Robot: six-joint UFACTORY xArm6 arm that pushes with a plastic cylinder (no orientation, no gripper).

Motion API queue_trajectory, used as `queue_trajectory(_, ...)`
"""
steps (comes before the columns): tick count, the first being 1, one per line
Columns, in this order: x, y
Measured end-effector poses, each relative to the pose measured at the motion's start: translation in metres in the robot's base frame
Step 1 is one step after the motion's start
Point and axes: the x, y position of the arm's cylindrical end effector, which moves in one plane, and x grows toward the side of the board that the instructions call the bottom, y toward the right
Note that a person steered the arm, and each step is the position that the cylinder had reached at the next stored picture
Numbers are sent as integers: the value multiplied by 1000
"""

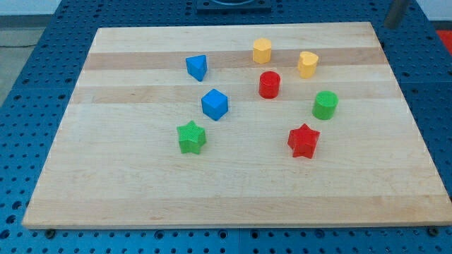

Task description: Push the green star into the blue cube

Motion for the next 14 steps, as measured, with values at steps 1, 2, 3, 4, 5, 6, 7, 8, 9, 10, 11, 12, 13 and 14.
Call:
queue_trajectory(1,59,-1)
queue_trajectory(2,132,-8)
queue_trajectory(3,219,-34)
queue_trajectory(4,299,-88)
queue_trajectory(5,333,-152)
queue_trajectory(6,333,-202)
queue_trajectory(7,333,-274)
queue_trajectory(8,323,-346)
queue_trajectory(9,305,-398)
queue_trajectory(10,286,-436)
queue_trajectory(11,280,-465)
queue_trajectory(12,265,-462)
queue_trajectory(13,248,-459)
queue_trajectory(14,240,-461)
